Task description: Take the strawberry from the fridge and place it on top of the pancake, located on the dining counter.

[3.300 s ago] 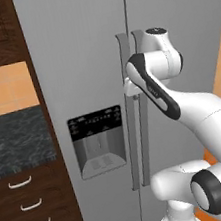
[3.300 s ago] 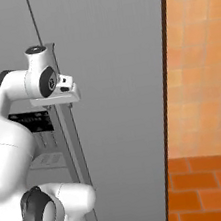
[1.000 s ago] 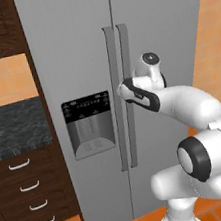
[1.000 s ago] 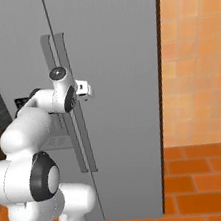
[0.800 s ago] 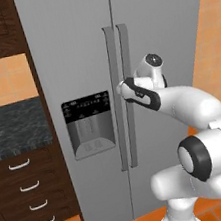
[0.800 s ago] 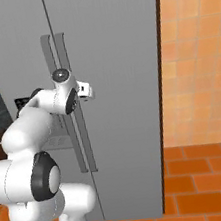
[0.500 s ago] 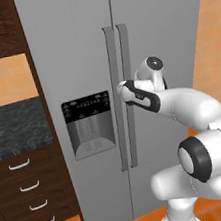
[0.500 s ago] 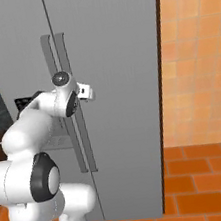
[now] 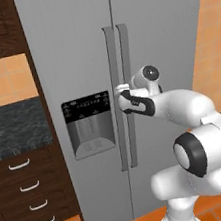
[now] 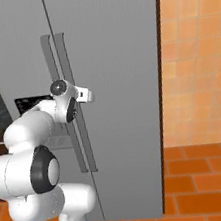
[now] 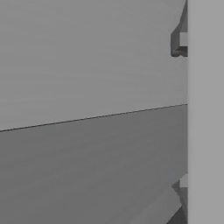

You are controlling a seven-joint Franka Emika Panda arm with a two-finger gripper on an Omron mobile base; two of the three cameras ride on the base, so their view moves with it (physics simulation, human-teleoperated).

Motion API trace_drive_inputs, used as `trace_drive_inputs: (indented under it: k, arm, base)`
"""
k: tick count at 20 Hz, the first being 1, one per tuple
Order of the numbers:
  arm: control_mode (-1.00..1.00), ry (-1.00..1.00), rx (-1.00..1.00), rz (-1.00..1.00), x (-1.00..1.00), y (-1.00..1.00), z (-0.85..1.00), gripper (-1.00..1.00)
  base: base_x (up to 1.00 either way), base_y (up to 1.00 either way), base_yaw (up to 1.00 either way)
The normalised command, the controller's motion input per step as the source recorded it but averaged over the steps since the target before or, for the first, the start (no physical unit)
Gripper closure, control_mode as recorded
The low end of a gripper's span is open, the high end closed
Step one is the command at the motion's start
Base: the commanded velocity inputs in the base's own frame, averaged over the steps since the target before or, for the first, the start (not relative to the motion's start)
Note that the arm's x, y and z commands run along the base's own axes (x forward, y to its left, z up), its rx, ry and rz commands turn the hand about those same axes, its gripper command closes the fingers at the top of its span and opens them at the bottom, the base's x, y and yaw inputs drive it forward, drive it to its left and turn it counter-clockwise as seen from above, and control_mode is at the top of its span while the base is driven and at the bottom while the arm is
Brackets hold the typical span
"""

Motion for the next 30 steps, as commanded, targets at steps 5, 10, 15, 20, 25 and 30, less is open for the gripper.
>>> trace_drive_inputs:
  k: [5, 10, 15, 20, 25, 30]
  arm:
    - [-1.00, 0.00, 0.00, 0.00, 0.10, 0.00, 0.00, 1.00]
    - [-1.00, 0.00, 0.00, 0.00, -0.10, -0.02, 0.00, 1.00]
    - [-1.00, -0.03, 0.07, -0.02, -0.85, -0.44, 0.00, 1.00]
    - [-1.00, -0.05, 0.02, -0.01, -1.00, -1.00, -0.08, 1.00]
    - [-1.00, 0.00, 0.00, -0.07, -1.00, -1.00, -0.03, 1.00]
    - [-1.00, 0.06, -0.02, -0.15, -1.00, -1.00, -0.12, 1.00]
  base:
    - [0.00, 0.00, 0.00]
    - [0.00, 0.00, 0.00]
    - [0.00, 0.00, 0.00]
    - [0.00, 0.00, 0.00]
    - [0.00, 0.00, 0.00]
    - [0.00, 0.00, 0.00]
